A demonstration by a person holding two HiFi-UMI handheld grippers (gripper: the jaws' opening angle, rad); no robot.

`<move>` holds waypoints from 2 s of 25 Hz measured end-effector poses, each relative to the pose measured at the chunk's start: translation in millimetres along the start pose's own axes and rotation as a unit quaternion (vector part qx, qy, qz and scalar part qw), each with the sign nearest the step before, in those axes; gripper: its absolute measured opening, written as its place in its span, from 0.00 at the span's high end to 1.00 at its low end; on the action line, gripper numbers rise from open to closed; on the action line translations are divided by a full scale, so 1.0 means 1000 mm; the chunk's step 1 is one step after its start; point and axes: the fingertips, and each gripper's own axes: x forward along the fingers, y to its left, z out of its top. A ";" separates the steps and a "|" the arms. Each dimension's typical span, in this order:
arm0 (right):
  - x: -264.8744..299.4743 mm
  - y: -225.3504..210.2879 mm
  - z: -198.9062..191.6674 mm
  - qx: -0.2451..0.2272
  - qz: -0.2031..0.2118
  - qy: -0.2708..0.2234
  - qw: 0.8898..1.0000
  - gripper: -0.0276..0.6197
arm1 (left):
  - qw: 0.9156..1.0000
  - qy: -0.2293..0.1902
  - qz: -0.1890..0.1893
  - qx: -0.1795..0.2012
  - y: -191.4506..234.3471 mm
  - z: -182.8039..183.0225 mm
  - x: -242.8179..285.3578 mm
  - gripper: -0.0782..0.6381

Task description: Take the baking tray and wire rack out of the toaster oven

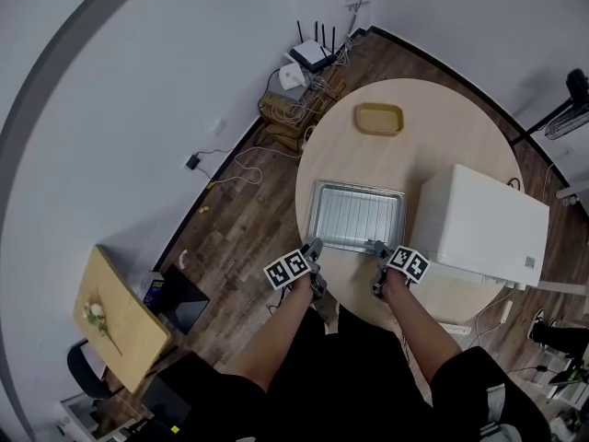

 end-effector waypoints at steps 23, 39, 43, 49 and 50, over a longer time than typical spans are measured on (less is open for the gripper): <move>-0.063 0.018 -0.006 -0.027 0.013 -0.080 0.996 0.50 | 0.984 0.039 -0.104 0.139 -0.039 -0.003 -0.050 0.60; -0.339 0.029 -0.042 -0.178 0.031 -0.320 0.930 0.52 | 0.900 -0.083 -0.227 0.362 -0.142 -0.028 -0.228 0.67; -0.375 -0.010 -0.051 -0.154 0.022 -0.333 0.930 0.57 | 0.883 -0.118 -0.239 0.387 -0.169 -0.071 -0.266 0.79; -0.445 -0.052 -0.057 -0.195 0.056 -0.361 0.910 0.87 | 0.868 -0.147 -0.231 0.414 -0.207 -0.161 -0.296 0.87; -0.460 -0.060 -0.055 -0.205 0.062 -0.373 0.903 0.95 | 0.867 -0.150 -0.229 0.417 -0.212 -0.178 -0.300 0.87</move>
